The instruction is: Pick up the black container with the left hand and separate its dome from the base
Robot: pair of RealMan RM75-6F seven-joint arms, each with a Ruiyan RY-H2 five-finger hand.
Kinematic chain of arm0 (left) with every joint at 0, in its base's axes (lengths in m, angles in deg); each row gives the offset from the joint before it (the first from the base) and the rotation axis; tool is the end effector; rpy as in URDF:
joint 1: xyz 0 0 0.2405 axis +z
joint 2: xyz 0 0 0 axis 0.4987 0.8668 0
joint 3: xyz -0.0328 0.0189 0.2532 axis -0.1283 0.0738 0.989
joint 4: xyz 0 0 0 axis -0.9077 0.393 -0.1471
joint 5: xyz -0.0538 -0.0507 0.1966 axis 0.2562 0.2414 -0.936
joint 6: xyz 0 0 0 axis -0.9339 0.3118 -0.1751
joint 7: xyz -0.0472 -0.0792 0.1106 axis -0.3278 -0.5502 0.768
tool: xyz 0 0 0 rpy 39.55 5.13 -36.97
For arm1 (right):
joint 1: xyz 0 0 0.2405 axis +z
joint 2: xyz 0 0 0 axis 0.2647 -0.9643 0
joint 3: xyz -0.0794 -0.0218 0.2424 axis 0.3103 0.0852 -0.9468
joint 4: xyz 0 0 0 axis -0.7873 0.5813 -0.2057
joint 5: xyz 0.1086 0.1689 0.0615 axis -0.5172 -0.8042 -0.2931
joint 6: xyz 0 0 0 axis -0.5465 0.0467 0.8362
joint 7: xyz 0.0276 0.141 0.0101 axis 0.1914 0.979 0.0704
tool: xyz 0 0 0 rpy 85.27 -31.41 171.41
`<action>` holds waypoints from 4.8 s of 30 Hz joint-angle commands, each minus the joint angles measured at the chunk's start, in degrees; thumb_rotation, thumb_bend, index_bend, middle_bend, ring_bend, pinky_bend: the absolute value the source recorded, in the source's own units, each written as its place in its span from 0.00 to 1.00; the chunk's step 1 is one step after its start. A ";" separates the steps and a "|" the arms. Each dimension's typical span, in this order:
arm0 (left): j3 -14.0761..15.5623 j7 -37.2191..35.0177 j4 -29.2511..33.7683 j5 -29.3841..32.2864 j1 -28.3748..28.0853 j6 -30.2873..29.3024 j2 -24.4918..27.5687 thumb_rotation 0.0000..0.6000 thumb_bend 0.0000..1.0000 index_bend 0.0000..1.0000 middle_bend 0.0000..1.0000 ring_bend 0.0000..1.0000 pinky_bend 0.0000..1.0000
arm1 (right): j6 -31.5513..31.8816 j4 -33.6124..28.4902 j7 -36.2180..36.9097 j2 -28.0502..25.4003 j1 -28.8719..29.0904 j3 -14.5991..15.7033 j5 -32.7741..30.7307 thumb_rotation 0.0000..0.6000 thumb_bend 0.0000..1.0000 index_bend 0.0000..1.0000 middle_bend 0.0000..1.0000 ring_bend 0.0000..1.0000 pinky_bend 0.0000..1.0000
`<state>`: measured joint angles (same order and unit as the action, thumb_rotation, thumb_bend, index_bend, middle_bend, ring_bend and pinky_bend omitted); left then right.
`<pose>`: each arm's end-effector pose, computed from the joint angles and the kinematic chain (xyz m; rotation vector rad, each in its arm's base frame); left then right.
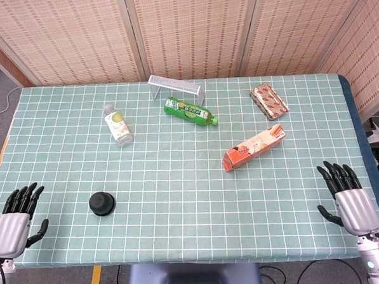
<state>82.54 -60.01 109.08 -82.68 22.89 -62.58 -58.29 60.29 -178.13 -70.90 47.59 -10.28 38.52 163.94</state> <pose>-0.3109 0.1864 0.1385 -1.5042 -0.8213 -0.8259 -0.3035 -0.1757 0.1407 1.5000 -0.8087 0.8620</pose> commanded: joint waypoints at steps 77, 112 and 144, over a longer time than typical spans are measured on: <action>18.77 18.99 13.42 72.47 -65.56 55.29 5.73 1.00 0.39 0.00 0.00 0.00 0.17 | 0.53 0.14 7.93 -2.93 0.02 2.18 4.48 1.00 0.17 0.00 0.00 0.00 0.00; 26.53 10.87 9.86 69.01 -71.30 56.14 1.13 1.00 0.37 0.17 0.15 0.19 0.51 | -1.14 -0.68 8.14 -3.03 0.68 2.28 3.74 1.00 0.17 0.00 0.00 0.00 0.00; 21.26 5.03 14.63 55.06 -61.47 48.21 5.88 1.00 0.50 0.74 0.69 0.62 0.82 | -0.98 -0.85 7.81 -3.00 0.53 2.49 3.93 1.00 0.17 0.00 0.00 0.00 0.00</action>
<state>105.86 -52.38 123.59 -25.07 -40.65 -15.00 -53.63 59.31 -178.99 -63.09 44.58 -9.74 41.00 167.86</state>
